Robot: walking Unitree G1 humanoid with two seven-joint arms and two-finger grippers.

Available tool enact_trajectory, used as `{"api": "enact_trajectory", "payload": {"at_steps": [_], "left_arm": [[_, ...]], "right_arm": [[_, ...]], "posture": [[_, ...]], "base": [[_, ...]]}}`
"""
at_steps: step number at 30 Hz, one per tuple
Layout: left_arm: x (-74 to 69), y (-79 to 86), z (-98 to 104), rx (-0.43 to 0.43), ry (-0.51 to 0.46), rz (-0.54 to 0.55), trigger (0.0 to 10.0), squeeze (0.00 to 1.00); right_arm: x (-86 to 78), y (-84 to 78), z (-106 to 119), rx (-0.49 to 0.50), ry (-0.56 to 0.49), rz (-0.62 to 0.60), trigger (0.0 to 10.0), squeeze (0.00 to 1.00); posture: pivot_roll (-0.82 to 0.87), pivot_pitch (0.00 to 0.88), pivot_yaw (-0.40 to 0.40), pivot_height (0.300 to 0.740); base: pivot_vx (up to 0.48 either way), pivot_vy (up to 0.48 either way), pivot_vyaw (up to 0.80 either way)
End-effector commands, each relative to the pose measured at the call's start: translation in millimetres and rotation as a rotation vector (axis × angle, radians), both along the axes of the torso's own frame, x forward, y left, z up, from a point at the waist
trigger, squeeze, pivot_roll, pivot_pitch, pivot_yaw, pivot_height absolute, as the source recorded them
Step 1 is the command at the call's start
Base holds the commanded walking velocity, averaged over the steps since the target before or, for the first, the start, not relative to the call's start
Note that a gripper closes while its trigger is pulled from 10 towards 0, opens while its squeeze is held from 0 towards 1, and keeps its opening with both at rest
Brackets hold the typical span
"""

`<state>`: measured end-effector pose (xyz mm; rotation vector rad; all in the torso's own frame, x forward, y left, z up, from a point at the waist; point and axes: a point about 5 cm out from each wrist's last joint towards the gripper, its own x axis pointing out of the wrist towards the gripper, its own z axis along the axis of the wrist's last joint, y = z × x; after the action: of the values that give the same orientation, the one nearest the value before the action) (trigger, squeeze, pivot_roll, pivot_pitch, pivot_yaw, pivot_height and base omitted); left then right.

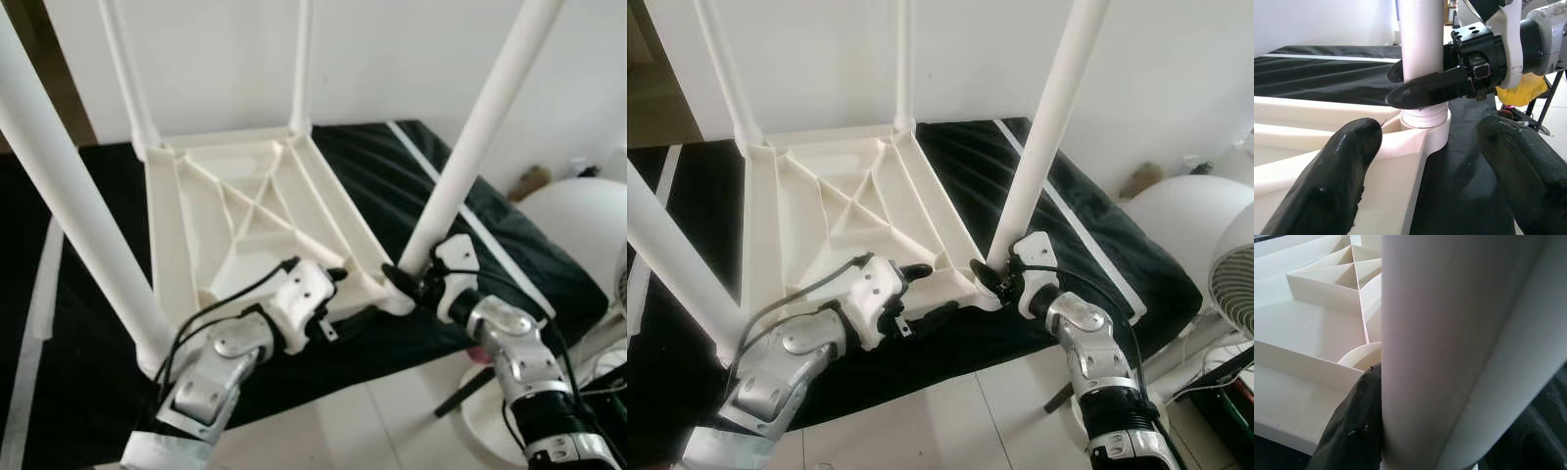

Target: Building children table

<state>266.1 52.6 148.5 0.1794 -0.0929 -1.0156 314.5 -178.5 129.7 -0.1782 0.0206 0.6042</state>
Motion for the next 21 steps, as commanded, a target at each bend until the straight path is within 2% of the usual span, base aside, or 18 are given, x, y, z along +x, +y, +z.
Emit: {"api": "enact_trajectory", "payload": {"at_steps": [1,5,8,10,13,14,16,21], "left_arm": [[-3.2,-0.4,-2.0,0.008,0.014,-0.015,10.0,0.0],[-3.5,-0.3,-2.0,0.009,0.015,-0.015,10.0,0.0],[-3.7,-0.1,-2.3,0.006,0.019,-0.013,10.0,0.0],[-3.9,0.1,-2.4,0.006,0.02,-0.013,10.0,0.0],[-3.7,-0.4,-2.6,0.005,0.022,-0.013,10.0,0.0],[-3.7,-0.4,-2.6,0.005,0.022,-0.013,10.0,0.0],[-3.6,-1.3,-2.5,0.004,0.023,-0.015,10.0,0.0],[-3.3,-2.1,-0.9,0.0,0.022,-0.022,10.0,0.0]], "right_arm": [[-2.8,6.2,-8.0,-0.019,0.03,0.008,10.0,0.0],[-3.4,7.6,-7.5,0.008,0.032,-0.017,10.0,0.0],[-4.2,10.6,-8.3,0.052,0.041,-0.126,10.0,0.0],[-4.6,11.7,-8.9,0.059,0.044,-0.154,10.0,0.0],[-6.9,17.7,-17.8,0.108,0.086,-0.368,10.0,0.0],[-6.9,17.7,-17.8,0.108,0.086,-0.368,10.0,0.0],[-10.1,22.6,-23.0,0.168,0.114,-0.483,10.0,0.0],[-16.7,35.0,-28.2,0.238,0.141,-0.617,10.0,0.0]], "posture": [[0.0,0.013,-0.056,0.74],[0.0,0.016,-0.058,0.74],[-0.01,0.018,-0.06,0.74],[-0.01,0.018,-0.06,0.74],[-0.02,0.018,-0.058,0.74],[-0.02,0.018,-0.058,0.74],[-0.02,0.018,-0.055,0.74],[-0.02,0.022,-0.05,0.74]], "base": [[0.0,0.0,0.0],[0.0,0.0,0.0],[0.0,0.0,0.0],[0.0,0.0,0.0],[0.0,0.0,0.0],[0.0,0.0,0.0],[0.0,0.0,0.0],[0.0,0.0,0.0]]}}
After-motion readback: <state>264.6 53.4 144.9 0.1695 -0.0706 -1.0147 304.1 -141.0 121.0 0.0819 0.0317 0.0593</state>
